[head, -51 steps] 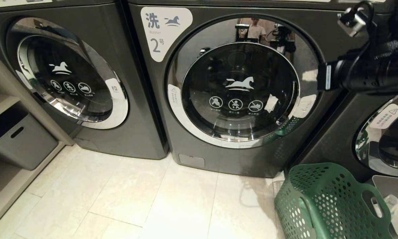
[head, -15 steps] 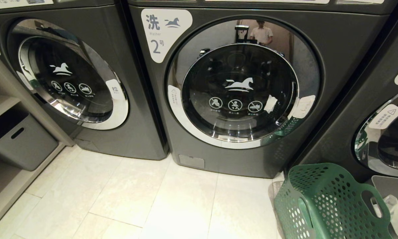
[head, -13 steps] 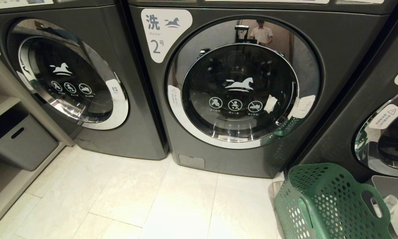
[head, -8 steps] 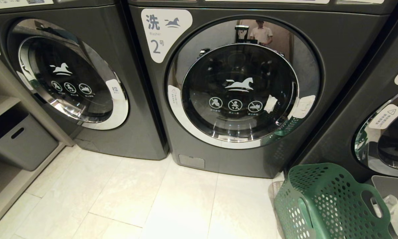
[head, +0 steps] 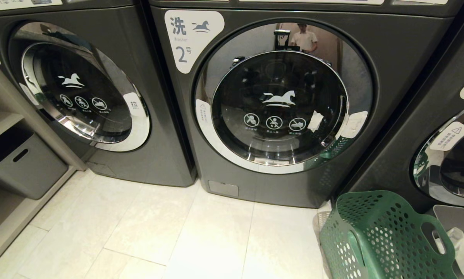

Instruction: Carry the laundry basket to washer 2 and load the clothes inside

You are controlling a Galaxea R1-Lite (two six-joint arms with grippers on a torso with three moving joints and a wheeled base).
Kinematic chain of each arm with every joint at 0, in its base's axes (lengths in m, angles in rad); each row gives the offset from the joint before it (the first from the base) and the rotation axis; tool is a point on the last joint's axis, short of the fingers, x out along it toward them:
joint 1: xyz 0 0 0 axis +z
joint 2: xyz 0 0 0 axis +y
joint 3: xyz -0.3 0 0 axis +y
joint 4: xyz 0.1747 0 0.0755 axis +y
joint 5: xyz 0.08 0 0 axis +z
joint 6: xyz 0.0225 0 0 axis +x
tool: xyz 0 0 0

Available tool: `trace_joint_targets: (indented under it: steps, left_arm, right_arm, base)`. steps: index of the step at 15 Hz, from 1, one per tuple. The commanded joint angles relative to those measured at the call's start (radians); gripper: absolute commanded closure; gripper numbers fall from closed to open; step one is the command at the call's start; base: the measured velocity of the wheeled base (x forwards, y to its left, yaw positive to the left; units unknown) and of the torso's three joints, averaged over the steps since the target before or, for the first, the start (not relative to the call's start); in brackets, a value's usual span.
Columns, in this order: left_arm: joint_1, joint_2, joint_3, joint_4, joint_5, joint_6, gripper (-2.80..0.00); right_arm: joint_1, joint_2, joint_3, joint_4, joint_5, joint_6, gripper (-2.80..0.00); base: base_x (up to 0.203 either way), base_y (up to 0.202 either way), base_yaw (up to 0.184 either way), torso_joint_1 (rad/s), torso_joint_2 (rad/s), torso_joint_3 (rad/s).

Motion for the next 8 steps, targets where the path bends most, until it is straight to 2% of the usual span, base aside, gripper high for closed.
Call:
trace_joint_targets:
  steps: [1, 8]
  left_arm:
    - [0.0, 0.0, 0.0, 0.001, 0.0, 0.001, 0.0]
    - [0.0, 0.0, 0.0, 0.001, 0.0, 0.001, 0.0]
  right_arm:
    - [0.0, 0.003, 0.002, 0.0, 0.0, -0.006, 0.0]
    - [0.0, 0.003, 0.001, 0.001, 0.002, -0.007, 0.0]
  base:
    - [0.0, 0.0, 0.0, 0.0, 0.0, 0.0]
    - [0.0, 0.0, 0.0, 0.0, 0.0, 0.0]
